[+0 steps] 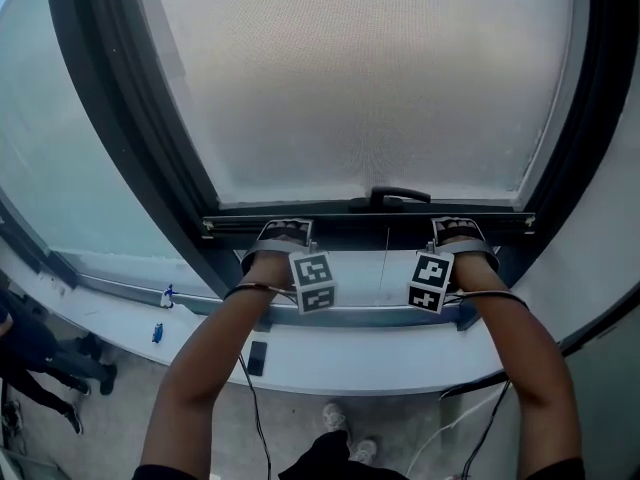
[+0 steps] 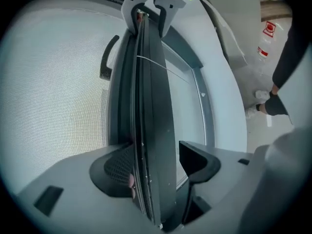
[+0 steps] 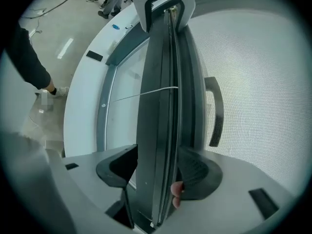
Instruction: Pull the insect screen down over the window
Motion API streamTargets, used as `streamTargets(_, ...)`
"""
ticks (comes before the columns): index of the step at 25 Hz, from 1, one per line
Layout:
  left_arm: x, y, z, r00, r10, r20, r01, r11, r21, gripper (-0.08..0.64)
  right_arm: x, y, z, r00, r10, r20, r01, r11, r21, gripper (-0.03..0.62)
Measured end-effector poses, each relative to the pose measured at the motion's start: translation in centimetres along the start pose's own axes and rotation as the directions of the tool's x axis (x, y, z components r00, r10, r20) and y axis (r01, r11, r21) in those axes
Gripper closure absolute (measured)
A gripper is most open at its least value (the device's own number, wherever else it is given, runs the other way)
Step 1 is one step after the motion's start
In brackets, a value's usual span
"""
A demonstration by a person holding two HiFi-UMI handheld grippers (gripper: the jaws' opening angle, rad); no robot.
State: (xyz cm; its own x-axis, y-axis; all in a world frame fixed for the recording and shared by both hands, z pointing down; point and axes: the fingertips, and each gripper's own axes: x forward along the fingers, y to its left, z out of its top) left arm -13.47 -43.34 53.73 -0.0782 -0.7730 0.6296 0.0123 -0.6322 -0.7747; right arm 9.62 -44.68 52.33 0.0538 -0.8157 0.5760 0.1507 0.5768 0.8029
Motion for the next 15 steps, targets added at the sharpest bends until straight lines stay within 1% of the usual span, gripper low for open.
streamTargets(2,-0.3,0.2,-0.1,1.000,-0.022,0.005,0.022,1.000,-0.015,0.267,0.0,-0.3,0.1,1.000,-0.002,0.008,0.002,1.000,0.008,0.333)
streamTargets(5,-0.7,-0.4,0.1,0.996,-0.092,0.006,0.092,0.995,-0.037,0.267,-0.2,0.1,0.2,0.999,0.031,0.023,-0.032,0.999,0.035,0.333)
streamTargets(6,-0.8,-0.5,0.2,0.995,-0.103,0.007,0.104,0.994,-0.036,0.267,-0.2,0.3,0.2,0.999,0.036,0.022,-0.037,0.999,0.035,0.333)
streamTargets(11,-0.8,-1.0,0.2,0.995,-0.096,0.040,0.098,0.994,-0.047,0.267,-0.5,1.1,0.2,0.997,0.077,-0.002,-0.076,0.997,0.025,0.333)
streamTargets(15,-0.7,-0.8,0.3,0.994,-0.096,0.048,0.099,0.994,-0.053,0.268,-0.3,1.0,0.2,0.997,0.081,-0.004,-0.080,0.996,0.045,0.331)
